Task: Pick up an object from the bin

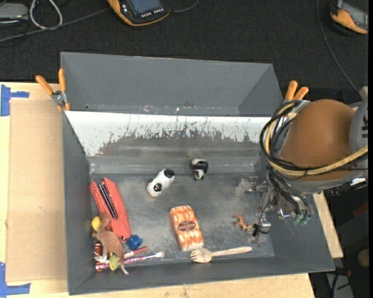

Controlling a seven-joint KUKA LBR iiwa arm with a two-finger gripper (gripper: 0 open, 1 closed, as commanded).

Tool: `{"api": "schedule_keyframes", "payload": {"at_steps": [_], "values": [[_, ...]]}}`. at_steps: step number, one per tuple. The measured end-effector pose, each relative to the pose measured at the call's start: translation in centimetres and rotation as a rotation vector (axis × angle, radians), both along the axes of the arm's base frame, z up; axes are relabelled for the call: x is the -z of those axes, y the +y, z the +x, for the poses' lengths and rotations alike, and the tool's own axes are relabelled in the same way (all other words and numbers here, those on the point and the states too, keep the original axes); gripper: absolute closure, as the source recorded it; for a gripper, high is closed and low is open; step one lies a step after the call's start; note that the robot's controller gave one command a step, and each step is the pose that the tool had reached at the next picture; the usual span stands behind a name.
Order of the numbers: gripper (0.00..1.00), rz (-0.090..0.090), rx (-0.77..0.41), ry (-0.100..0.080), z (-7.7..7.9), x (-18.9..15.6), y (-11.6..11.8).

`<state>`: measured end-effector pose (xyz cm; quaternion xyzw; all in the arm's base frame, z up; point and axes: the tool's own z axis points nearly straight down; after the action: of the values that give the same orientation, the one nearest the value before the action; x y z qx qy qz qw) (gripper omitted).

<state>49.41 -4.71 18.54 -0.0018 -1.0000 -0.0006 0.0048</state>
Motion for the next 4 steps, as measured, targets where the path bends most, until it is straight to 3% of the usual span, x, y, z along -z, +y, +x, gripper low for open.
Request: {"api": "schedule_keyframes", "payload": {"at_steps": [1, 2, 3, 4], "values": [[0.0, -0.001, -0.002, -0.008, 0.2, -0.4, 0.0], [0.0, 0.001, 0.02, -0.003, -0.8, 0.1, 2.8], [0.0, 0.0, 0.011, -0.004, -2.0, -0.1, 3.8], [0.0, 0.002, -0.175, -0.004, -1.9, -0.1, 5.0]]}}
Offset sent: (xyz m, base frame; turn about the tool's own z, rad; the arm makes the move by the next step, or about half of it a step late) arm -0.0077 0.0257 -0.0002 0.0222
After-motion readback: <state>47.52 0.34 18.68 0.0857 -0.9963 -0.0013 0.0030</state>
